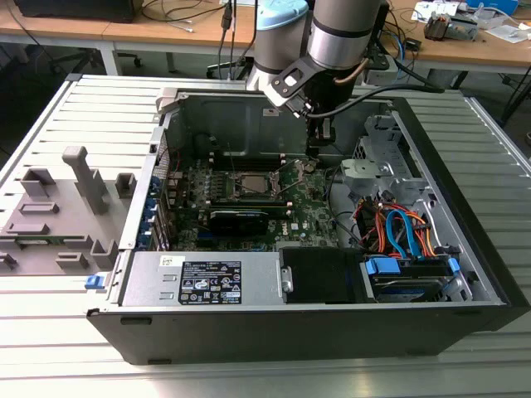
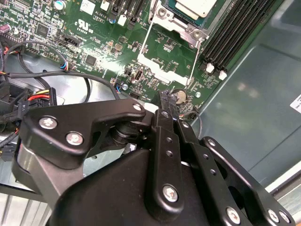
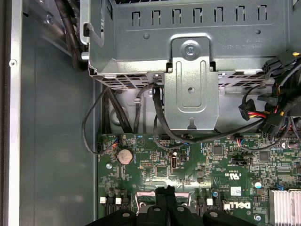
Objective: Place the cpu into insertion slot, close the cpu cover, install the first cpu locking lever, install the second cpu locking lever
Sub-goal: 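Close the cpu cover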
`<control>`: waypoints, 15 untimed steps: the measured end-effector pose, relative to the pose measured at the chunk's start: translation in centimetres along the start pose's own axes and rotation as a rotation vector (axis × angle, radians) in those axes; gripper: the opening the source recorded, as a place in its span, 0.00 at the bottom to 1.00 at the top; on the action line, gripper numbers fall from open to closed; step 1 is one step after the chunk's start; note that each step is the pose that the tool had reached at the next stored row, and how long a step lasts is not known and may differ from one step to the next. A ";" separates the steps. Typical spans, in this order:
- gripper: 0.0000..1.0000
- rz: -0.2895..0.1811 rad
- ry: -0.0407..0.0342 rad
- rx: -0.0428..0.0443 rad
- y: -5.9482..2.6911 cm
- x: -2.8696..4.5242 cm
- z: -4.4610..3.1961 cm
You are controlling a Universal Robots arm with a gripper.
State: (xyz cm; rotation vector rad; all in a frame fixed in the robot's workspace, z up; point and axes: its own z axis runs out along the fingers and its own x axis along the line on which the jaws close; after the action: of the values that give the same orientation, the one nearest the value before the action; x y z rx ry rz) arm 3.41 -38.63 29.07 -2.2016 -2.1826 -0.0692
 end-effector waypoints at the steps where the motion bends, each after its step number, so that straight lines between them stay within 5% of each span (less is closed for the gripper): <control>1: 0.11 0.000 0.0000 0.0000 0.01 0.00 0.02; 15: 0.11 0.000 -0.0023 0.0000 0.15 -0.03 0.58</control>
State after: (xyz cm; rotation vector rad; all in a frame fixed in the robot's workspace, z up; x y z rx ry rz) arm 3.56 -38.63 28.49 -2.2028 -2.1838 -0.0666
